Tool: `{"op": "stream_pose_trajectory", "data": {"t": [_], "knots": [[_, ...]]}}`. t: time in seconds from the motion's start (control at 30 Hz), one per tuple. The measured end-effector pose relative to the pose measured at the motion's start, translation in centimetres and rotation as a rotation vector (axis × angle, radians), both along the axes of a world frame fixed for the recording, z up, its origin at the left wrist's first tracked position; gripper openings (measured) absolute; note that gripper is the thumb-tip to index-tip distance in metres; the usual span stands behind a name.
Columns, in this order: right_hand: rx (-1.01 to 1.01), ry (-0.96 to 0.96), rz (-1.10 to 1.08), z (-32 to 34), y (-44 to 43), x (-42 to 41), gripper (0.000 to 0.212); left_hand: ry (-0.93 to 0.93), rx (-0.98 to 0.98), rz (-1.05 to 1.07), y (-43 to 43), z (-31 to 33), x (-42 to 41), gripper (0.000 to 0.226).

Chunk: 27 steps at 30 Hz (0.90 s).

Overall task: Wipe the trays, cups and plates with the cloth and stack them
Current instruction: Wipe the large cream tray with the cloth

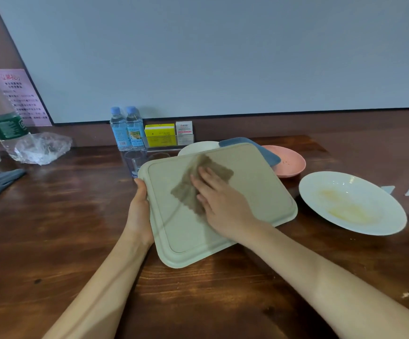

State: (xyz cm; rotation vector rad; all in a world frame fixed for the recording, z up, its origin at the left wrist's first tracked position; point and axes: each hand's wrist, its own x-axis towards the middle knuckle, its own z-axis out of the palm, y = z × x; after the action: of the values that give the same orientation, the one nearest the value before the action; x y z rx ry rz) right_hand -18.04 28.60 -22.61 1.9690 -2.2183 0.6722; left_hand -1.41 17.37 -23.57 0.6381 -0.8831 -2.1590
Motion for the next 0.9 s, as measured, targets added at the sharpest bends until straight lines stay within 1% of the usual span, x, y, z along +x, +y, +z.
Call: {"op": "stream_pose_trajectory", "data": {"t": [0.07,0.1,0.13,0.2,0.27,0.3,0.37,0.43,0.5,0.57,0.63,0.7,0.73,0.8,0.9], "knots": [[0.000,0.013,0.076,-0.2,0.8,-0.3,0.053,0.000,0.001,-0.009,0.2,0.1,0.0,0.082],[0.002,-0.004,0.068,-0.2,1.2,-1.4,0.053,0.008,0.007,-0.010,0.3,0.1,0.0,0.082],[-0.002,-0.025,0.024,-0.1,1.4,-2.8,0.052,0.020,0.013,-0.007,0.4,0.1,-0.1,0.081],[-0.010,-0.033,-0.138,-0.2,1.8,-6.7,0.051,0.034,0.031,0.001,0.5,0.3,-0.2,0.079],[0.023,-0.029,-0.305,0.3,2.4,-9.9,0.051,0.034,0.041,0.005,0.5,0.3,-0.1,0.078],[0.037,-0.034,-0.365,0.4,2.6,-10.7,0.051,0.031,0.041,0.005,0.5,0.4,-0.2,0.078],[0.029,-0.040,-0.410,0.6,2.4,-10.2,0.051,0.025,0.035,0.007,0.6,0.3,-0.3,0.079],[0.019,-0.068,-0.356,0.6,1.7,-7.0,0.052,0.024,0.031,0.006,0.7,0.2,-0.5,0.080],[0.032,-0.112,-0.248,0.1,1.1,-2.7,0.054,0.022,0.033,-0.001,0.7,0.0,-0.5,0.081],[0.023,-0.074,-0.134,0.0,0.9,1.0,0.055,0.026,0.027,-0.021,0.6,-0.1,-0.4,0.085],[0.037,-0.011,-0.033,-0.3,1.0,2.3,0.057,0.030,0.018,-0.045,0.5,-0.1,-0.2,0.088],[0.045,-0.034,0.004,-0.2,1.2,1.2,0.056,0.030,0.021,-0.041,0.4,-0.2,-0.2,0.087],[0.034,-0.075,-0.023,-0.2,1.3,-0.2,0.055,0.031,0.027,-0.028,0.4,-0.2,-0.2,0.085],[-0.002,-0.128,-0.164,-0.4,1.5,-3.8,0.050,0.036,0.043,0.000,0.3,-0.3,-0.3,0.082],[-0.021,-0.126,-0.415,-0.6,2.6,-9.2,0.044,0.025,0.041,0.026,0.2,-0.3,-0.2,0.079]]}}
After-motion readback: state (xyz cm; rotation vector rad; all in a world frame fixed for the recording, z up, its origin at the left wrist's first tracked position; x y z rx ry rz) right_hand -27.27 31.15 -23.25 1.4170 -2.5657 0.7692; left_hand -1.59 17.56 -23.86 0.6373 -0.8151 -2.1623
